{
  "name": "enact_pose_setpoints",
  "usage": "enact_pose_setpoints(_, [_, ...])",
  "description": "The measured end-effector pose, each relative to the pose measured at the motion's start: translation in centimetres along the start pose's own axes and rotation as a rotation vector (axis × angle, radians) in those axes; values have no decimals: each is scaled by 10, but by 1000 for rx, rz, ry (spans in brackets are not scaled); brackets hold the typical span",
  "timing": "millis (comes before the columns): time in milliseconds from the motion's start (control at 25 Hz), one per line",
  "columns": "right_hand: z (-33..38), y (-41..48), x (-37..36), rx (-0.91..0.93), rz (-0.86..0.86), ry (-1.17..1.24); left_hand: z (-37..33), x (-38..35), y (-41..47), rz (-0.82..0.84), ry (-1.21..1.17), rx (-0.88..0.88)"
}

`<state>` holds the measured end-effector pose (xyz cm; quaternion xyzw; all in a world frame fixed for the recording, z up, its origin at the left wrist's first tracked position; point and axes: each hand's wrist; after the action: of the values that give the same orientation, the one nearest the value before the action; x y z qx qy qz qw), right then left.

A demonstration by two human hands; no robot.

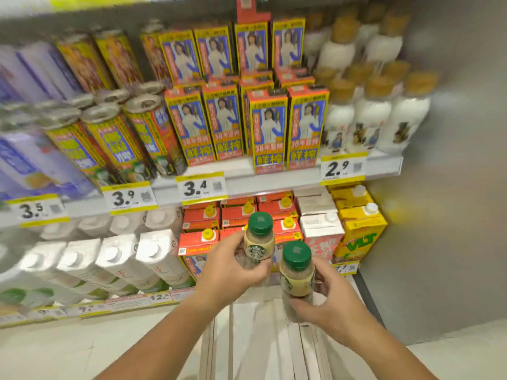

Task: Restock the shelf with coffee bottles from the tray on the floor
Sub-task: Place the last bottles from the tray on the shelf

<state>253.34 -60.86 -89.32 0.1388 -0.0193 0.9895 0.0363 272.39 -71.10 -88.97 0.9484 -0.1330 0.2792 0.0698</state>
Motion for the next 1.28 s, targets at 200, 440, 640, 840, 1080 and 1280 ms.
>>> enact_pose_setpoints(200, [107, 6, 66, 185, -213, -27, -119, 60, 10, -143, 38, -197])
enact_pose_setpoints(440, [232, 20, 143, 454, -366, -96, -261, 123, 23, -302, 4, -428])
enact_pose_setpoints(640, [343, 40, 196, 615, -459, -133, -379, 163, 33, -367, -98, -492])
enact_pose_setpoints(840, [405, 82, 226, 594, -588, -144, -440, 169, 79, -393, -141, -336])
enact_pose_setpoints(1080, [397, 127, 228, 460, -614, -179, -440, 136, 119, -451, -81, -146])
enact_pose_setpoints(1280, [367, 147, 226, 412, -606, -166, -436, 120, 135, -488, -6, -189])
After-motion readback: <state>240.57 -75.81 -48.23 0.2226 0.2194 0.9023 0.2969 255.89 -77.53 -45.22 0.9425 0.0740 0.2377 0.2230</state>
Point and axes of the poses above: each hand's wrist, its own y-axis towards the middle knuckle, its own x-axis out of the back of the hand, z = x × y, and after that the axes turned 5 degrees about x, right-handed
